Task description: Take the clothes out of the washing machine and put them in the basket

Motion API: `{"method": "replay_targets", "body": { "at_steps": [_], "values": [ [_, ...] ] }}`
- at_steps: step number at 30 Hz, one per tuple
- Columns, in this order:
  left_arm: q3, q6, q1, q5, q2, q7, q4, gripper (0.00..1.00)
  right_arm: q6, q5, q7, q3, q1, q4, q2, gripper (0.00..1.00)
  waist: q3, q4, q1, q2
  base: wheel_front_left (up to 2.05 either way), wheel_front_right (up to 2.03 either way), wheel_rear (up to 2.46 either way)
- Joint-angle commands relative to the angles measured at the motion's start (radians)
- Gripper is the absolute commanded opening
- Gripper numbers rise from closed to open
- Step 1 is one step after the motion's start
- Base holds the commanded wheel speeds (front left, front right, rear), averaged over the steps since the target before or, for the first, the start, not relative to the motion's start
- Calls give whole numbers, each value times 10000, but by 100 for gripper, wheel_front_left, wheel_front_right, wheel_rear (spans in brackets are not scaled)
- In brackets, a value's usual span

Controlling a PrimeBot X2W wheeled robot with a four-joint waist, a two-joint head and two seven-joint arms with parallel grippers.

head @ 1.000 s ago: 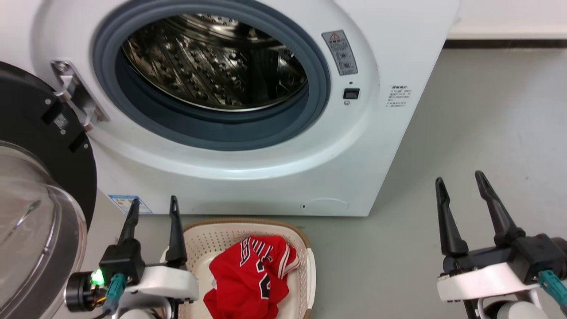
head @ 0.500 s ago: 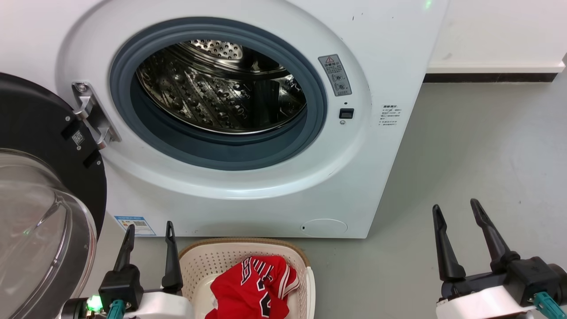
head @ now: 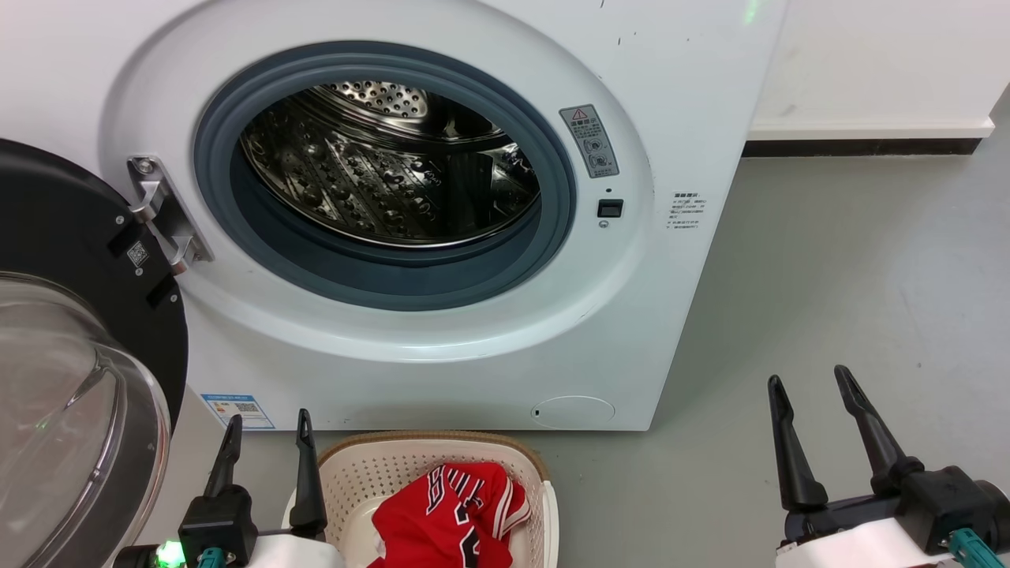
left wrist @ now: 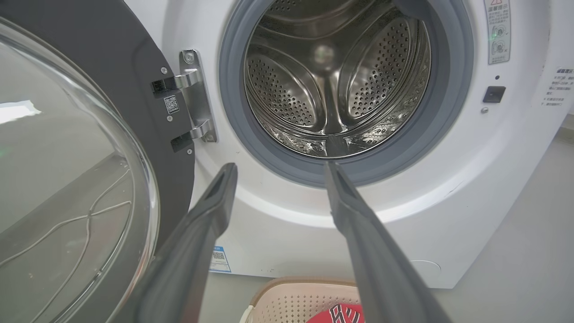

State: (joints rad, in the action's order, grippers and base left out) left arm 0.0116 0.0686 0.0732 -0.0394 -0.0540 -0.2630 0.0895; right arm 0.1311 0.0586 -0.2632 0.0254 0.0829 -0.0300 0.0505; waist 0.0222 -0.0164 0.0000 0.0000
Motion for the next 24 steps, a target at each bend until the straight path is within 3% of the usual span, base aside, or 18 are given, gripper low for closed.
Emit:
{"method": "replay_targets", "body": {
  "at_steps": [1,4,5,9,24],
  "values": [
    [32,-39,71,30,16,-25,1,100,-7,9,-23,10,63,5,-6,100,0,-4,0,0,0,0,0],
    [37,8,83,98,22,-25,-3,100,-7,19,-23,2,44,20,-6,100,-9,-14,0,0,0,0,0],
    [6,-23,13,43,12,8,92,0,0,38,10,3,14,73,0,0,-17,-19,0,0,0,0,0],
    [10,-47,70,-106,31,108,503,0,0,149,56,17,86,410,2,0,-19,-19,0,0,0,0,0],
    [224,-435,-334,-3205,31,846,713,0,-1,3430,590,-11,-327,848,198,0,-39,3,0,0,0,0,0]
  ]
}}
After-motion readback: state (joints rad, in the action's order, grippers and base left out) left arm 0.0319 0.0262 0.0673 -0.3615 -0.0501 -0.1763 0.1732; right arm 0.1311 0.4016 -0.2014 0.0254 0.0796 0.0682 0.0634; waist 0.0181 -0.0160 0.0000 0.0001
